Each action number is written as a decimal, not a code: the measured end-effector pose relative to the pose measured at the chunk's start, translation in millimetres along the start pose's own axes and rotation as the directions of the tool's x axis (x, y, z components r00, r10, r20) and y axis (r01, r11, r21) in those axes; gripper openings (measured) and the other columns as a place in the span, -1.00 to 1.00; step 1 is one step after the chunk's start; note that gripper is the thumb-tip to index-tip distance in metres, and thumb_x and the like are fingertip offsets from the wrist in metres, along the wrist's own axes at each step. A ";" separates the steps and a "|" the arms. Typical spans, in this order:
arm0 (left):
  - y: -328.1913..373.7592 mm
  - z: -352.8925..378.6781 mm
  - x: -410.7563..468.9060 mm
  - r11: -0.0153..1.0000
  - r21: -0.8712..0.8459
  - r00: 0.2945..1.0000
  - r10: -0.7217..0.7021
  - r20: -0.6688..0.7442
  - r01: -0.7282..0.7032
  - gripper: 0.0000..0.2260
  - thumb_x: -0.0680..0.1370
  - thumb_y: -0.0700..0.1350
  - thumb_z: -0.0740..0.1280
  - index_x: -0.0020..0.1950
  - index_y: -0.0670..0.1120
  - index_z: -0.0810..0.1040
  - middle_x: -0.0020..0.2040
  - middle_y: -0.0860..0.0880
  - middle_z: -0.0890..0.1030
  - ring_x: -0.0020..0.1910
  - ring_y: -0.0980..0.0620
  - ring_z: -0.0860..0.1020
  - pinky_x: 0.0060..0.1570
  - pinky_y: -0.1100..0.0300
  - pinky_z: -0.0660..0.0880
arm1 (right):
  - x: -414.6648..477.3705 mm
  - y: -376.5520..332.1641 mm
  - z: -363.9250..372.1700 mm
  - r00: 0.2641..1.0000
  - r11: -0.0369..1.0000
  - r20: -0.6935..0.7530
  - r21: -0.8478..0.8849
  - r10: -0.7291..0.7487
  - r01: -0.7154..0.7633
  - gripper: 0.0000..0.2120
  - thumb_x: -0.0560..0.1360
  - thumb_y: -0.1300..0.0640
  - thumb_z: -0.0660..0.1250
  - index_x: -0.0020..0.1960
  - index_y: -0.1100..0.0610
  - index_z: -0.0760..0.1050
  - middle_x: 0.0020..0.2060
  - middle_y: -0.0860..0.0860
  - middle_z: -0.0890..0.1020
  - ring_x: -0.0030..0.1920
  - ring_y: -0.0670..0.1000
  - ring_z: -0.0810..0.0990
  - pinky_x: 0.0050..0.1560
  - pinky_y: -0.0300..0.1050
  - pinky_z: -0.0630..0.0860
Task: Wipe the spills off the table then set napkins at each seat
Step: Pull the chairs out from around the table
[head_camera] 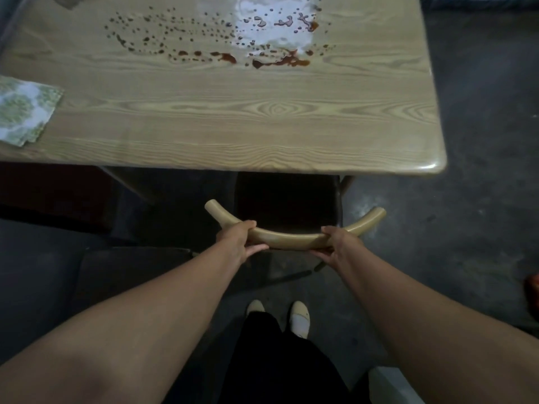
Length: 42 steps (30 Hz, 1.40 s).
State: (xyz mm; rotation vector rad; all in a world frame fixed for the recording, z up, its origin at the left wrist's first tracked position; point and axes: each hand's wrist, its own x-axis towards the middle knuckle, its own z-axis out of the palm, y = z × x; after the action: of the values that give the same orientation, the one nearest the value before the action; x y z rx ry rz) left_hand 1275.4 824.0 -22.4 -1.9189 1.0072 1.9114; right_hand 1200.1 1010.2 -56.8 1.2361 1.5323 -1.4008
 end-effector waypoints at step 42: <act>38.6 76.4 39.8 0.971 -0.083 0.972 0.218 -0.087 -0.225 -0.36 0.63 -0.20 0.20 0.57 0.16 -0.07 0.46 -0.16 0.29 0.29 -0.33 0.45 -0.25 -0.04 0.62 | 26.6 -64.1 39.3 0.978 0.978 -0.003 -0.030 -0.207 0.207 -0.83 0.56 0.29 0.30 -0.12 0.32 0.32 0.16 0.35 0.53 0.01 0.41 0.62 -0.39 0.05 0.65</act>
State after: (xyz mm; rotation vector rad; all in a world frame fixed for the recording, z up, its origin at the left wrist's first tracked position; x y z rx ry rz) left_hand 1188.0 831.6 -57.4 -2.0193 1.2232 2.0493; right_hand 1127.5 979.4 -68.6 1.0887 1.7197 -1.5008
